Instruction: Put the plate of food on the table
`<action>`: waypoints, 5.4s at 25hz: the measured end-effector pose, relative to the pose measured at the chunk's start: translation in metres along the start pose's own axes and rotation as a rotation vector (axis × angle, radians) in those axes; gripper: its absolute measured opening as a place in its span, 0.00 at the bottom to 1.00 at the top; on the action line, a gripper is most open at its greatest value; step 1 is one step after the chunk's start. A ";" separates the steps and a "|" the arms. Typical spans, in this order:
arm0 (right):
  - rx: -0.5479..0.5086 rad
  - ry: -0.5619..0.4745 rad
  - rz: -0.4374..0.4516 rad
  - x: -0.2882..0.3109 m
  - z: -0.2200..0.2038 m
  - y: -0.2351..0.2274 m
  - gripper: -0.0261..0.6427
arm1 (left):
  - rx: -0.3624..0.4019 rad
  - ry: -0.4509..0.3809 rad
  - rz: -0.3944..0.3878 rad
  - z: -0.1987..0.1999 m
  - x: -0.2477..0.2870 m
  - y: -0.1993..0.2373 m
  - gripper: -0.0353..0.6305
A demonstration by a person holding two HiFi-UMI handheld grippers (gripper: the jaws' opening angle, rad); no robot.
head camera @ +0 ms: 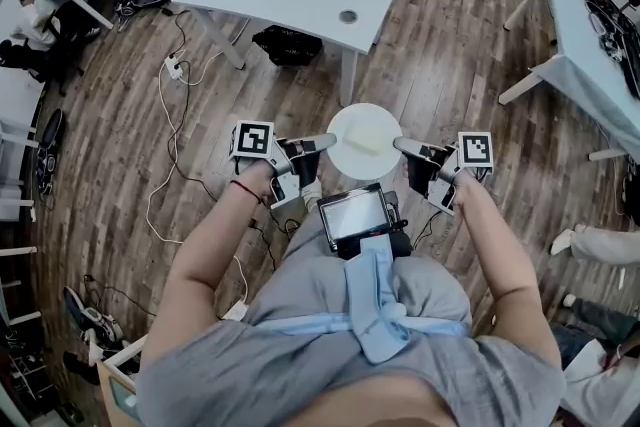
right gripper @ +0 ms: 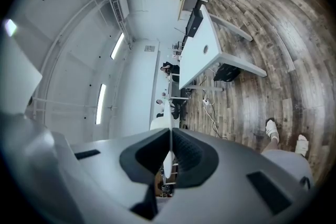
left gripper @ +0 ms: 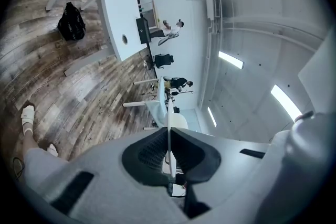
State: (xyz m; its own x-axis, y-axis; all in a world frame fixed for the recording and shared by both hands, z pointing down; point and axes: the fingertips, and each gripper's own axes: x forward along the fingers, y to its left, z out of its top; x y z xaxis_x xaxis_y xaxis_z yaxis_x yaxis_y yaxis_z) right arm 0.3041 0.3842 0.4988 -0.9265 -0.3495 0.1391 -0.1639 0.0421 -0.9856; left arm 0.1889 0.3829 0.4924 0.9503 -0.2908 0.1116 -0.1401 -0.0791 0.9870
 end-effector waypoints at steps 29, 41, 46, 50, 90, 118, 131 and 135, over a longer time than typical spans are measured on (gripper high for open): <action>-0.005 0.036 -0.030 0.226 0.134 0.035 0.09 | -0.022 -0.069 0.011 0.229 -0.106 0.024 0.10; -0.003 0.070 -0.028 0.272 0.200 0.022 0.09 | -0.052 -0.100 0.005 0.303 -0.099 0.041 0.10; 0.010 0.079 -0.029 0.282 0.247 0.017 0.09 | -0.063 -0.111 0.024 0.346 -0.079 0.046 0.10; 0.016 0.096 -0.033 0.293 0.296 0.019 0.09 | -0.080 -0.124 0.032 0.391 -0.059 0.045 0.10; 0.015 -0.008 -0.115 0.425 0.465 0.012 0.09 | -0.064 -0.021 0.032 0.611 -0.057 0.086 0.10; 0.024 -0.149 -0.129 0.465 0.522 -0.015 0.09 | -0.042 0.096 0.045 0.687 -0.043 0.123 0.10; 0.008 -0.139 -0.153 0.476 0.537 -0.052 0.09 | -0.006 0.076 0.084 0.704 -0.033 0.161 0.10; 0.019 -0.147 -0.151 0.479 0.541 -0.069 0.09 | -0.009 0.067 0.095 0.708 -0.030 0.175 0.10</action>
State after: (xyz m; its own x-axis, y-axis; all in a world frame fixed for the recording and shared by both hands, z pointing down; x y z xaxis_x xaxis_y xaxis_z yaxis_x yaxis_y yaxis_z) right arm 0.0547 -0.2925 0.5817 -0.8324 -0.4831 0.2716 -0.2898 -0.0383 -0.9563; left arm -0.0610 -0.2971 0.5799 0.9493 -0.2320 0.2121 -0.2285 -0.0456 0.9725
